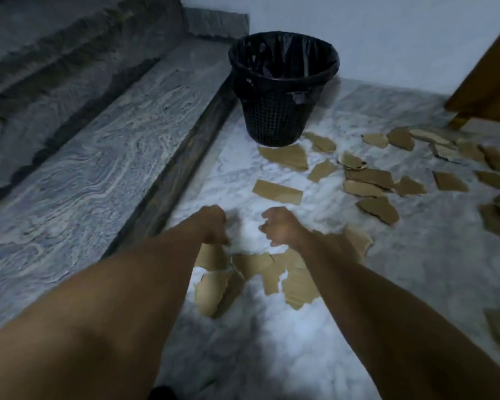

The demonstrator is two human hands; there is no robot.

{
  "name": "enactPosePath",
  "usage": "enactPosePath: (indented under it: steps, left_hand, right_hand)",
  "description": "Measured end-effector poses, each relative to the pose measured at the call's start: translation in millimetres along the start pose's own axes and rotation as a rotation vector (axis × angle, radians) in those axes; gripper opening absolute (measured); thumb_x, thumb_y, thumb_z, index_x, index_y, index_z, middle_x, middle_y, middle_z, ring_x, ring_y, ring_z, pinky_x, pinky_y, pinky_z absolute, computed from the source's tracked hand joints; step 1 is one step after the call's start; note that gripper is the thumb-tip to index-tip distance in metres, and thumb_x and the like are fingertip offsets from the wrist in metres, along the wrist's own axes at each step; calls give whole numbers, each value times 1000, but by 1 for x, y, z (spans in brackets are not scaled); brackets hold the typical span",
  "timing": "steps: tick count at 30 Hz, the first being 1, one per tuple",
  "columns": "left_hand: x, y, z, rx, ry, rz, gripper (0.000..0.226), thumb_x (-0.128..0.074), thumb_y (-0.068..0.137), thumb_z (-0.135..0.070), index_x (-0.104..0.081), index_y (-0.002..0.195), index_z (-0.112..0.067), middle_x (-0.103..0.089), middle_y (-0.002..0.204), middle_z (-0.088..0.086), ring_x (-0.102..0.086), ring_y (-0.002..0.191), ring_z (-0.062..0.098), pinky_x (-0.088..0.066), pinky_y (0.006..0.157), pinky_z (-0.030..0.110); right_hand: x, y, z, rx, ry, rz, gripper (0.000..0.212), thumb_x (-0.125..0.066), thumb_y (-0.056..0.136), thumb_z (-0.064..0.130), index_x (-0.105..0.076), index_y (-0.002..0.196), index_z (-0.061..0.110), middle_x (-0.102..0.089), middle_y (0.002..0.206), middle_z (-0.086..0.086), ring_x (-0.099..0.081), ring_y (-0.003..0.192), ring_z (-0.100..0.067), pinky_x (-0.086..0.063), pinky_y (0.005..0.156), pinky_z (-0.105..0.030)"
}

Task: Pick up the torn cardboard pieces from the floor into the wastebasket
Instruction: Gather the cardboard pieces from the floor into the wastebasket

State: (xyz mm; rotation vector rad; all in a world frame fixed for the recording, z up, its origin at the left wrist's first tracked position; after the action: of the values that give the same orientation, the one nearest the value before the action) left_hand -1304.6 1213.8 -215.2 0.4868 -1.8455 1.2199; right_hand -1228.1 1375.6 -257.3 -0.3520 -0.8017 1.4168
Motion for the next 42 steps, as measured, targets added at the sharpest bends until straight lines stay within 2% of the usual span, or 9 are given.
enactPosePath:
  steps: [4, 8, 12, 17, 23, 27, 31, 34, 42]
  left_hand:
    - [-75, -13, 21, 17, 88, 98, 41, -74, 56, -52, -68, 88, -27, -68, 92, 0, -67, 89, 23, -57, 75, 33]
    - [-108, -27, 22, 0, 6, -25, 27, -40, 82, -46, -56, 98, -33, -58, 106, 2, -61, 97, 29, -54, 81, 40]
    - [-118, -29, 29, 34, -63, -86, 28, -41, 89, -34, -49, 114, -27, -44, 116, 5, -55, 105, 33, -50, 85, 42]
    - [-122, -24, 41, 39, -279, 72, 56, -73, 77, -15, -54, 130, -20, -60, 122, 6, -60, 113, 28, -50, 82, 25]
    - [-98, -15, 50, 79, -54, -8, 69, -62, 84, -61, -45, 143, -28, -39, 146, 6, -33, 135, 31, -33, 103, 40]
    - [-98, 3, 59, 111, -21, 21, 81, -60, 66, -70, -44, 139, -37, -22, 148, 2, -17, 138, 34, -34, 102, 47]
    - [-88, 3, 54, 185, -143, -52, 58, -71, 62, -51, -57, 115, -31, -26, 133, 2, -33, 115, 32, -45, 91, 46]
    - [-79, 8, 52, 248, -156, -123, 90, -75, 59, -55, -39, 133, -20, -40, 131, 9, -38, 119, 34, -38, 92, 45]
    - [-76, 15, 13, 13, -25, 165, 72, -72, 66, -72, -60, 115, -21, -59, 118, -3, -55, 108, 21, -38, 93, 33]
  right_hand:
    - [-47, -15, -24, 253, -753, -162, 52, -65, 94, 23, -49, 143, 23, -57, 137, -5, -46, 132, -27, -44, 99, -38]
    - [-72, -17, -46, 269, -1076, -234, 63, -69, 91, 28, -39, 147, 29, -49, 143, 0, -35, 133, -29, -32, 101, -53]
    - [-80, -18, -51, 323, -1115, -382, 70, -74, 85, 26, -38, 146, 29, -52, 139, 0, -40, 129, -29, -30, 99, -52]
    - [-69, -10, -35, 299, -896, -299, 33, -56, 97, 24, -58, 130, 24, -58, 132, -1, -43, 132, -29, -30, 108, -52]
    - [4, -11, -22, 107, -90, -242, 28, -62, 95, 21, -64, 121, 11, -66, 116, -14, -64, 110, -32, -50, 83, -34]
    - [42, -34, -41, -148, -294, -101, 39, -68, 82, 32, -66, 109, 5, -66, 100, -20, -63, 83, -30, -52, 70, -38]
    - [45, -58, -69, -283, -687, -79, 56, -71, 86, 38, -59, 132, 9, -62, 122, -14, -63, 110, -30, -55, 90, -38]
    - [21, -49, -97, -277, -871, -133, 64, -50, 101, 40, -36, 153, 7, -42, 152, -21, -39, 143, -37, -36, 115, -46]
    - [18, -47, -124, -238, -596, -331, 70, -74, 73, 43, -57, 132, 9, -59, 131, -17, -58, 122, -36, -51, 97, -39]
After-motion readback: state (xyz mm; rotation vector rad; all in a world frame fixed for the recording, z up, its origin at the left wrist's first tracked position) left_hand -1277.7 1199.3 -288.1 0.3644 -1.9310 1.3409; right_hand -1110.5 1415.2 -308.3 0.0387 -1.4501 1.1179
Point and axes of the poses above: each hand's wrist, its own y-axis towards the middle knuckle, its own x-axis out of the back of the hand, z = x × y, the point moved 5 cm from there along y, towards the middle knuckle
